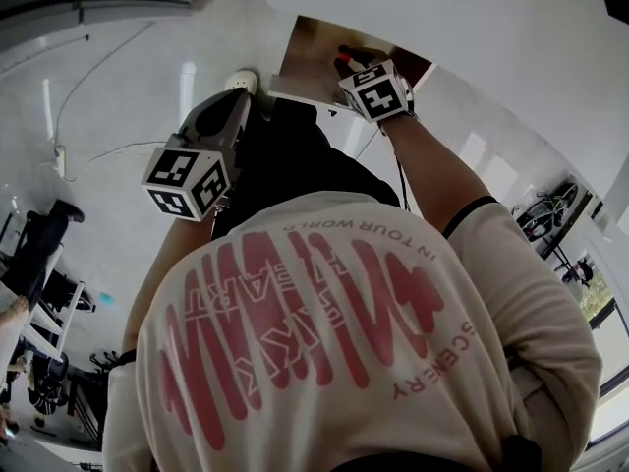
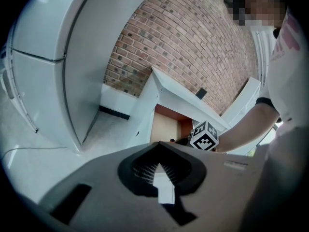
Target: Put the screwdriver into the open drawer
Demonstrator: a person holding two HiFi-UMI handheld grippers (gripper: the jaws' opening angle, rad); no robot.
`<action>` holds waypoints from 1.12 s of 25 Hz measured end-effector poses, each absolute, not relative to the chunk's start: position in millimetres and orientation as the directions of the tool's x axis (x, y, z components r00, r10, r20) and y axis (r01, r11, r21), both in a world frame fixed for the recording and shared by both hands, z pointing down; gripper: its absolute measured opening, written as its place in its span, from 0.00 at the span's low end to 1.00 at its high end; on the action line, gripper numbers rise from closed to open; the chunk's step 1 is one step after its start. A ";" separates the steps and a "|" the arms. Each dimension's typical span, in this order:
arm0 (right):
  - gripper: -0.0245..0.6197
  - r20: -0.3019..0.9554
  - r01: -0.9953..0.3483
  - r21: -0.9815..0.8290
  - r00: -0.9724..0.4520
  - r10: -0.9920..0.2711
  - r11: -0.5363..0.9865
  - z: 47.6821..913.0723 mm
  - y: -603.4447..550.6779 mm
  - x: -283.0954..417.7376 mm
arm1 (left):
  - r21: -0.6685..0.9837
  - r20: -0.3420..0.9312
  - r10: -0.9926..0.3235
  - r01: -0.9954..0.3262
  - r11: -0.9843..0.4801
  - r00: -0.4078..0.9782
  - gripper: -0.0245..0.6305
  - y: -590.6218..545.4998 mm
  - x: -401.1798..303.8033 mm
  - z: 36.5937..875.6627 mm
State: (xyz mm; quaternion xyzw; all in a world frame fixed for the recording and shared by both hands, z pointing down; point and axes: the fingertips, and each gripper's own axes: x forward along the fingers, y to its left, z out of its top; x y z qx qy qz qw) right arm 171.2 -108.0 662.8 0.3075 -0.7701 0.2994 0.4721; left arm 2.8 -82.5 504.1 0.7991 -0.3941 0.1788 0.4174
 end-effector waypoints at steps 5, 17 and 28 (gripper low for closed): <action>0.22 0.920 -0.707 -0.165 -0.361 -0.150 0.687 666.5 -111.4 156.1 | 0.521 0.625 -0.505 -0.799 -0.298 0.596 0.04 -79.8 -12.9 504.7; 0.22 0.944 -0.645 -0.156 -0.319 -0.078 0.748 691.1 -113.9 132.3 | 0.527 0.636 -0.544 -0.823 -0.213 0.548 0.04 -66.3 -38.8 518.1; 0.22 0.958 -0.670 -0.166 -0.282 -0.041 0.723 703.6 -126.2 122.3 | 0.536 0.647 -0.568 -0.833 -0.134 0.508 0.04 -61.3 -53.1 523.0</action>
